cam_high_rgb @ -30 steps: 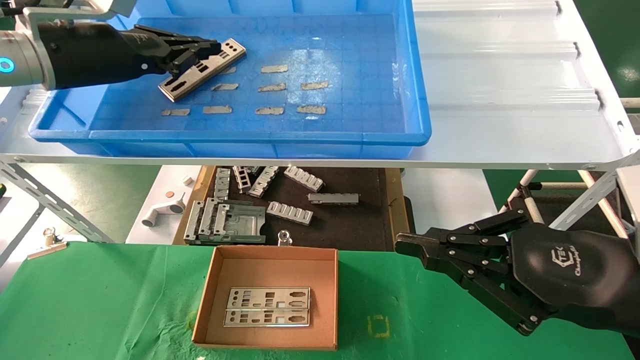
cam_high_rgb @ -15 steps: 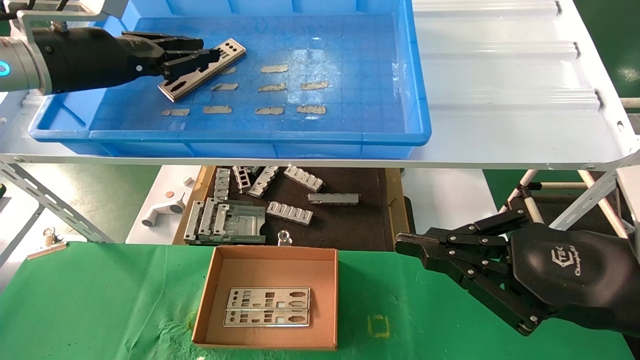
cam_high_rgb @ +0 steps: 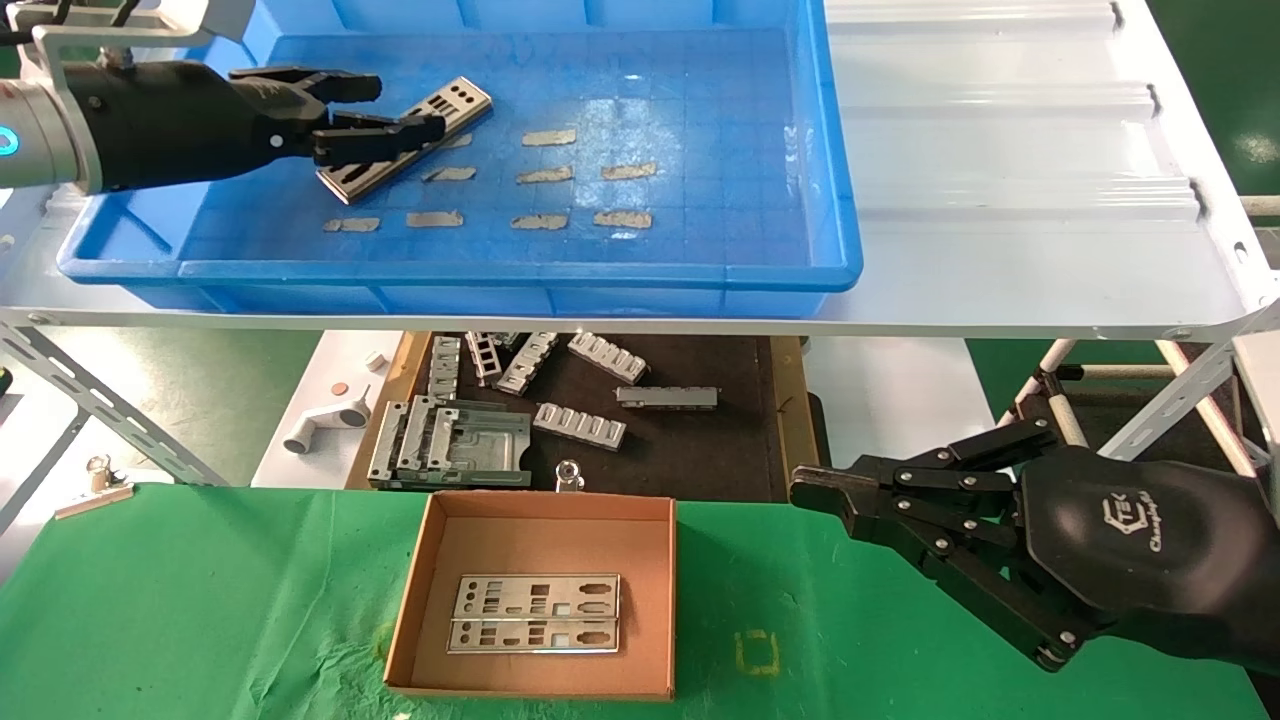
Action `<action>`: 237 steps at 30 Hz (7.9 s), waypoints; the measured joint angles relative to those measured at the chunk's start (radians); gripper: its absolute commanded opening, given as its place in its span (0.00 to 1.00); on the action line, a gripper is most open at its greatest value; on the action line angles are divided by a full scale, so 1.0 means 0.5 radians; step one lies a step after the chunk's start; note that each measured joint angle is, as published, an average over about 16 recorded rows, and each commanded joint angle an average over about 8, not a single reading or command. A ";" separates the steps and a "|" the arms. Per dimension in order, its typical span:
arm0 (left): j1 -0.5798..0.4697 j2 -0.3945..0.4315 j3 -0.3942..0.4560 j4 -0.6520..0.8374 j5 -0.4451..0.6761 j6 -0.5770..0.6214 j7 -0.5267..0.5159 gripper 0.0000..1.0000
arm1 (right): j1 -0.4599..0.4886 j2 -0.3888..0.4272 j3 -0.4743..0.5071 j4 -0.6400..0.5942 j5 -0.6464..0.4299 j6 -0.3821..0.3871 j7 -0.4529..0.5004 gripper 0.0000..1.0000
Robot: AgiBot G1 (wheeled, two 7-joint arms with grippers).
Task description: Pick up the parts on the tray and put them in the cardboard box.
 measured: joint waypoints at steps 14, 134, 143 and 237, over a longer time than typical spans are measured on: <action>0.019 -0.001 0.014 -0.024 0.020 0.013 0.017 0.05 | 0.000 0.000 0.000 0.000 0.000 0.000 0.000 0.00; 1.172 -0.365 0.974 -1.756 -0.323 -0.138 0.369 1.00 | 0.000 0.000 0.000 0.000 0.000 0.000 0.000 0.00; 1.142 -0.336 0.957 -1.619 -0.371 -0.045 0.432 1.00 | 0.000 0.000 0.000 0.000 0.000 0.000 0.000 0.00; 1.868 -0.876 -0.517 -2.599 -1.233 0.684 -0.479 1.00 | -0.001 0.000 0.000 -0.001 0.000 0.001 0.000 1.00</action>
